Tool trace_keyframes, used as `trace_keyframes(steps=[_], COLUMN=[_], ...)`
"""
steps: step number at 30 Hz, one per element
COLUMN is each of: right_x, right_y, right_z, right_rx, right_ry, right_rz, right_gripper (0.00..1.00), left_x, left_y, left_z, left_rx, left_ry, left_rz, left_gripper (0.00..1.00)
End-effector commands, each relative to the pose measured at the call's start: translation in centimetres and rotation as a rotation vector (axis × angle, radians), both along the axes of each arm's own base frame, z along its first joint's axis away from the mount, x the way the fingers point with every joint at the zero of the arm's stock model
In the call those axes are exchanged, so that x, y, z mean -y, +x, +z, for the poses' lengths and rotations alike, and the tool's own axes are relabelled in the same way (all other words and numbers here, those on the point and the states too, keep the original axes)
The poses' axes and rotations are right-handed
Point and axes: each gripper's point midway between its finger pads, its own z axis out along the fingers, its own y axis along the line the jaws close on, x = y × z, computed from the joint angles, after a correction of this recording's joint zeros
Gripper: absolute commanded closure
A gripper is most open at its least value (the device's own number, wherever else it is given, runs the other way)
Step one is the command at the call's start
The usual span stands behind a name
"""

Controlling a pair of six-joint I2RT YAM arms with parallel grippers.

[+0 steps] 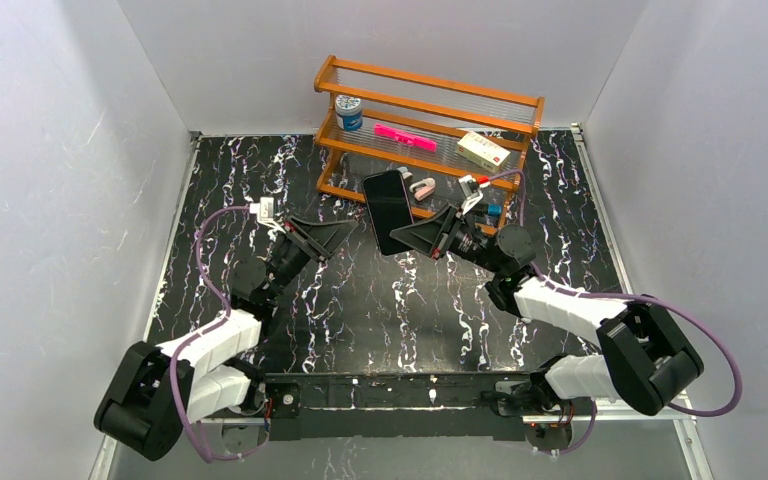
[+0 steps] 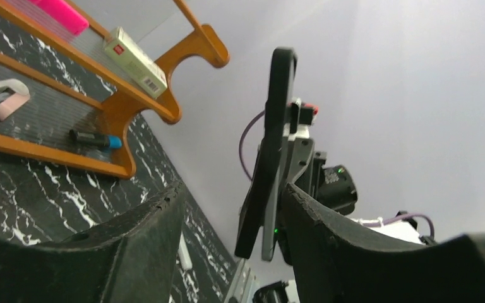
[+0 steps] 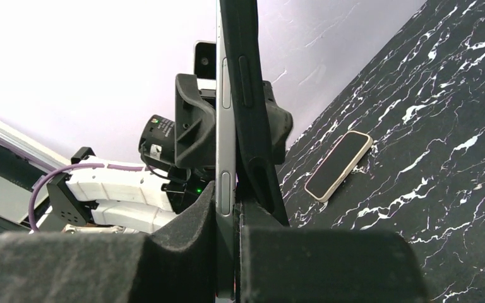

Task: Take the phone out of the phone case
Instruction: Remove the phone case from the phone.

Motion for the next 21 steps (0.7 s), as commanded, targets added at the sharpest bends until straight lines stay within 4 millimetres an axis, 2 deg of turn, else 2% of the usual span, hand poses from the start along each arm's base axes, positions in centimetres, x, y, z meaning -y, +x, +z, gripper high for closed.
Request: trace_keyframes(steps=[1, 8, 21], right_x=[0.9, 0.7, 0.3], right_y=[-0.8, -0.8, -0.9], right_z=[3.5, 3.7, 3.6], right_rx=[0.120, 0.123, 0.112], right_ry=[0.066, 0.071, 0.087], right_rz=[-0.015, -0.001, 0.030], right_gripper=[0.99, 0.99, 0.99], left_x=[0.8, 2.5, 3.4], left_y=[-1.3, -2.0, -1.7], left_z=[-1.0, -0.6, -1.2], left_rx=[0.043, 0.081, 0.046], left_ry=[0.073, 0.117, 0.121], left_rz=[-0.077, -0.195, -0.225], left_gripper=[0.43, 0.36, 0.41])
